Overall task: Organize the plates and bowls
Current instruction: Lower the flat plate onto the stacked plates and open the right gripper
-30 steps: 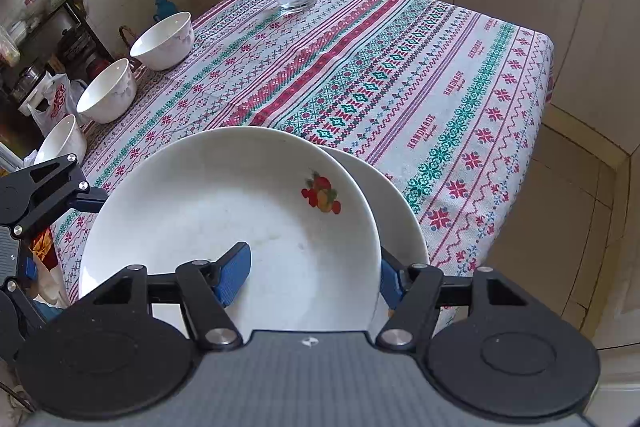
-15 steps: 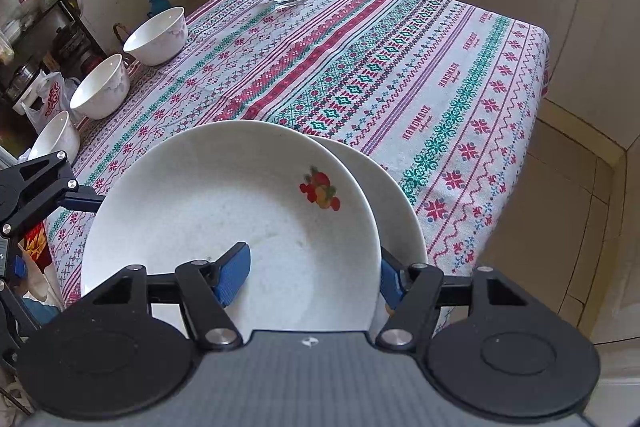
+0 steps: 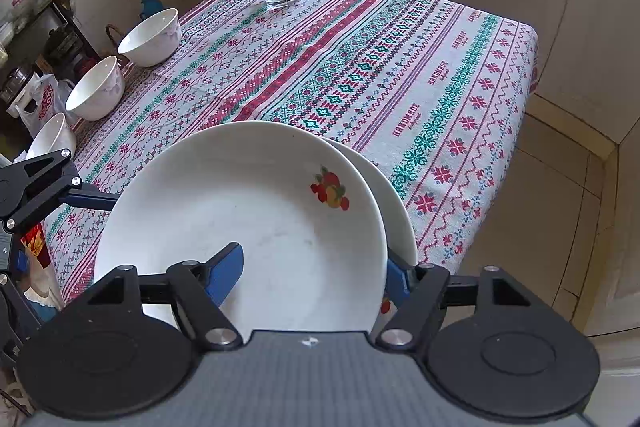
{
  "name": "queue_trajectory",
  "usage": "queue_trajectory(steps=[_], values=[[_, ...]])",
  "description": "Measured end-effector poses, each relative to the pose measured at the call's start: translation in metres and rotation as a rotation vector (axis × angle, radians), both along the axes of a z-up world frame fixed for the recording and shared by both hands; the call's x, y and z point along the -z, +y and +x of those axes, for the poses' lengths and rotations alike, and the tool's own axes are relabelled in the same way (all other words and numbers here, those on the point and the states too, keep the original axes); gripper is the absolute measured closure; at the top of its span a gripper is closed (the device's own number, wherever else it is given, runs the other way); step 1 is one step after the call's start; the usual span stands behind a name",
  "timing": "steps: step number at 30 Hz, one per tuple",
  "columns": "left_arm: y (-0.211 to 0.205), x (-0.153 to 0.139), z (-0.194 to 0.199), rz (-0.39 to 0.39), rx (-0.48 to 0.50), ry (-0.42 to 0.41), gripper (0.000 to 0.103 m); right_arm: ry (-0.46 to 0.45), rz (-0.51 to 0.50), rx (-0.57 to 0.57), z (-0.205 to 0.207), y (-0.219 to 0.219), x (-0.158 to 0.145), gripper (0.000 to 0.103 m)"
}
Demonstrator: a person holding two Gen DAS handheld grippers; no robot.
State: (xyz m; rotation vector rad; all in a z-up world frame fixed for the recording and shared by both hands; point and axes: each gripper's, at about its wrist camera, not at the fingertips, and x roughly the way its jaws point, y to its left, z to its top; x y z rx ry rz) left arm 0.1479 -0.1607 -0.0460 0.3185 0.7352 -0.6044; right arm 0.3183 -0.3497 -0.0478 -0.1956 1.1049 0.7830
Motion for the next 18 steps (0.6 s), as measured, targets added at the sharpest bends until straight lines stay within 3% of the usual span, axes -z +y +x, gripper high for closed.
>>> queue_trajectory(steps=[18], values=[[0.0003,0.0065,0.0085,-0.032,0.017,0.023,0.007,-0.003,-0.016,0.014,-0.0077,-0.0045,-0.0062,0.020]])
